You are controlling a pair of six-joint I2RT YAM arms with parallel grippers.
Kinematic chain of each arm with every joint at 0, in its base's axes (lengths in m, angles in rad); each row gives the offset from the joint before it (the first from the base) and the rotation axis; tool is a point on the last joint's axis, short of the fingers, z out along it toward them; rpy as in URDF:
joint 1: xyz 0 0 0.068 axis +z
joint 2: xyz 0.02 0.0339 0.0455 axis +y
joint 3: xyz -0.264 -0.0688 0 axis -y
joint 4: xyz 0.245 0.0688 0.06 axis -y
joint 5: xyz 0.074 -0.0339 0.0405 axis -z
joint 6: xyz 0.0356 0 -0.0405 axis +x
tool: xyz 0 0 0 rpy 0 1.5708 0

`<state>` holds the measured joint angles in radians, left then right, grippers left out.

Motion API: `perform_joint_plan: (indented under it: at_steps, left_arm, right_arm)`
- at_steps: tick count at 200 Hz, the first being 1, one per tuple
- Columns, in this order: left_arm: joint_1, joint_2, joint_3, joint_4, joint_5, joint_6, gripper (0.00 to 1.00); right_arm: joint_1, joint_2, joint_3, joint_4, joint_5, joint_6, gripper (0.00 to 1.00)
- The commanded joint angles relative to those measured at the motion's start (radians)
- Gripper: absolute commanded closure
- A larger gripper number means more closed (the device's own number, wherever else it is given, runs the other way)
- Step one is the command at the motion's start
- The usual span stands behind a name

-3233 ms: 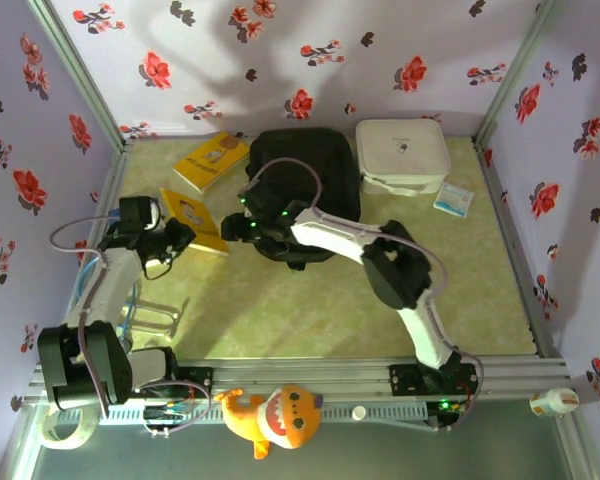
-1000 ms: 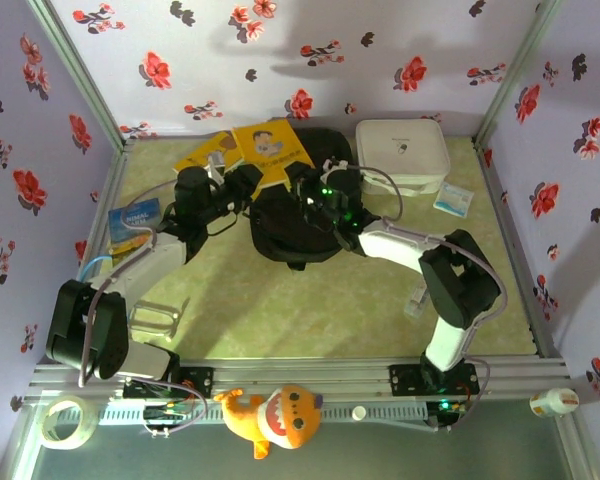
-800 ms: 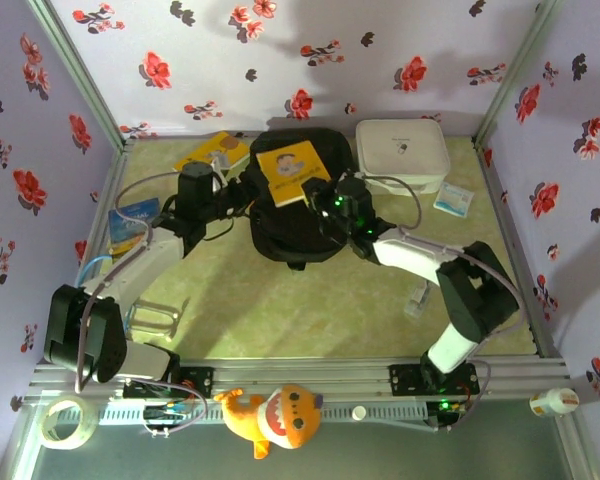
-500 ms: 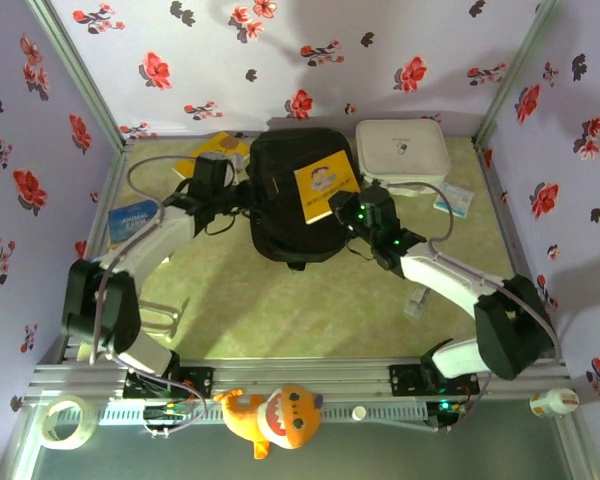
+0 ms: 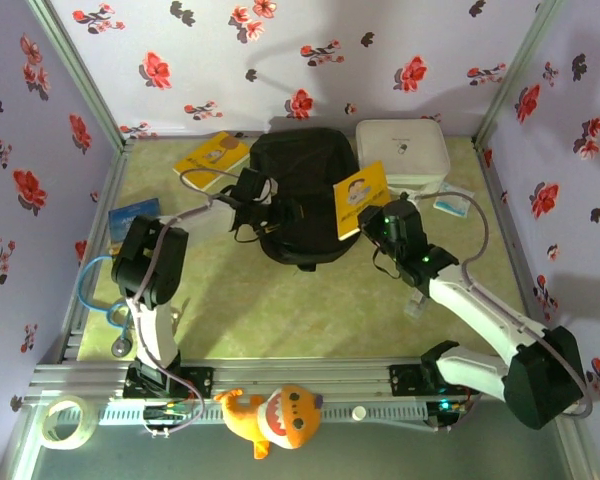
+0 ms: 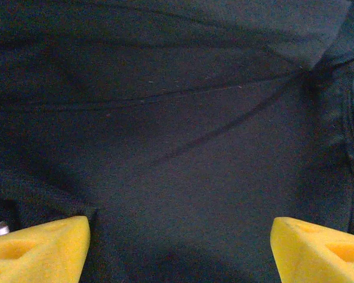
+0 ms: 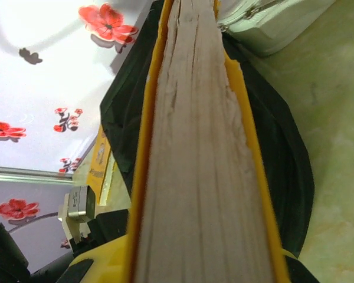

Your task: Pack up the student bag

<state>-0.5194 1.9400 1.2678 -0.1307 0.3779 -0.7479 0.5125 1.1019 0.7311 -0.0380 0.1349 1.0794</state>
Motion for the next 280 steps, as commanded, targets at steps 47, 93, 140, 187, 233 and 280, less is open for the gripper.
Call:
perform_joint_plan:
  at_steps: [47, 93, 140, 187, 233, 280]
  left_arm:
    - [-0.078, -0.036, 0.051, -0.07, 0.035, 0.116, 0.21]
    - [-0.133, -0.111, 0.202, -0.417, -0.054, 0.668, 0.2]
    - [-0.201, -0.094, 0.268, -0.565, -0.09, 1.086, 0.19]
    - [-0.249, -0.023, 0.342, -0.684, -0.145, 1.341, 0.23]
    - [-0.258, 0.023, 0.374, -0.687, -0.204, 1.394, 0.26]
    - [-0.267, 0.081, 0.424, -0.697, -0.221, 1.443, 0.32]
  right_arm:
    - [-0.042, -0.122, -0.014, -0.08, 0.091, -0.053, 0.89]
    - [-0.092, -0.227, -0.036, -0.202, 0.118, -0.085, 0.88]
    - [-0.116, -0.29, -0.065, -0.244, 0.108, -0.069, 0.88]
    - [-0.122, -0.294, -0.071, -0.252, 0.095, -0.056, 0.88]
    - [-0.128, -0.296, -0.087, -0.241, 0.083, -0.038, 0.88]
    - [-0.14, -0.3, -0.094, -0.238, 0.075, -0.032, 0.88]
